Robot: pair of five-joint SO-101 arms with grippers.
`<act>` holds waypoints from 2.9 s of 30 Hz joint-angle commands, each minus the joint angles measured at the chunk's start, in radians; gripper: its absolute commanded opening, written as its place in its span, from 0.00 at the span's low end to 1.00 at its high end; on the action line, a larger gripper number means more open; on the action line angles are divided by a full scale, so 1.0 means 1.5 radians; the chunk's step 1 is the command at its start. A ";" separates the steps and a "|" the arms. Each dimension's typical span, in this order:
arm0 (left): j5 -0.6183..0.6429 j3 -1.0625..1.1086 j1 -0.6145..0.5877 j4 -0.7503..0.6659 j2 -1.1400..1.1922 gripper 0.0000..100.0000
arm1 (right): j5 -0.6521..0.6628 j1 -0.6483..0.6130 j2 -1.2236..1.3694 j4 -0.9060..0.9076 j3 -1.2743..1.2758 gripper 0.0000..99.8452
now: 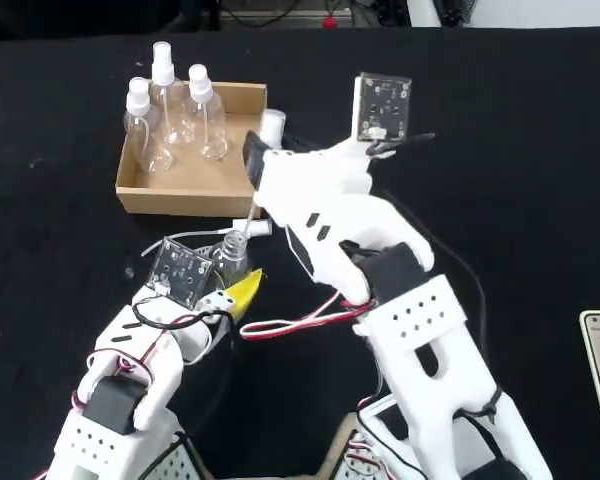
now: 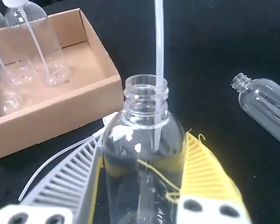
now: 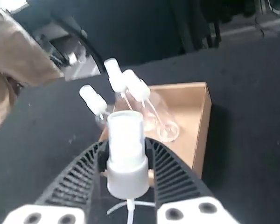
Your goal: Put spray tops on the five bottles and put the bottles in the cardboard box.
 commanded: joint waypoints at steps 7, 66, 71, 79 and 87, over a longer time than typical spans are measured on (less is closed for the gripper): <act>0.008 -0.041 0.004 -0.013 -0.006 0.16 | 0.012 -0.046 -0.018 -0.010 0.065 0.01; 0.004 -0.056 0.020 0.004 -0.006 0.16 | 0.147 -0.145 -0.190 -0.097 0.314 0.01; 0.004 -0.055 0.014 0.004 -0.006 0.16 | 0.147 -0.147 -0.105 -0.049 0.238 0.01; 0.003 -0.056 0.014 0.006 -0.006 0.16 | 0.147 -0.143 -0.091 -0.044 0.238 0.01; 0.005 -0.057 0.013 0.002 -0.006 0.16 | 0.143 -0.159 -0.102 -0.049 0.290 0.02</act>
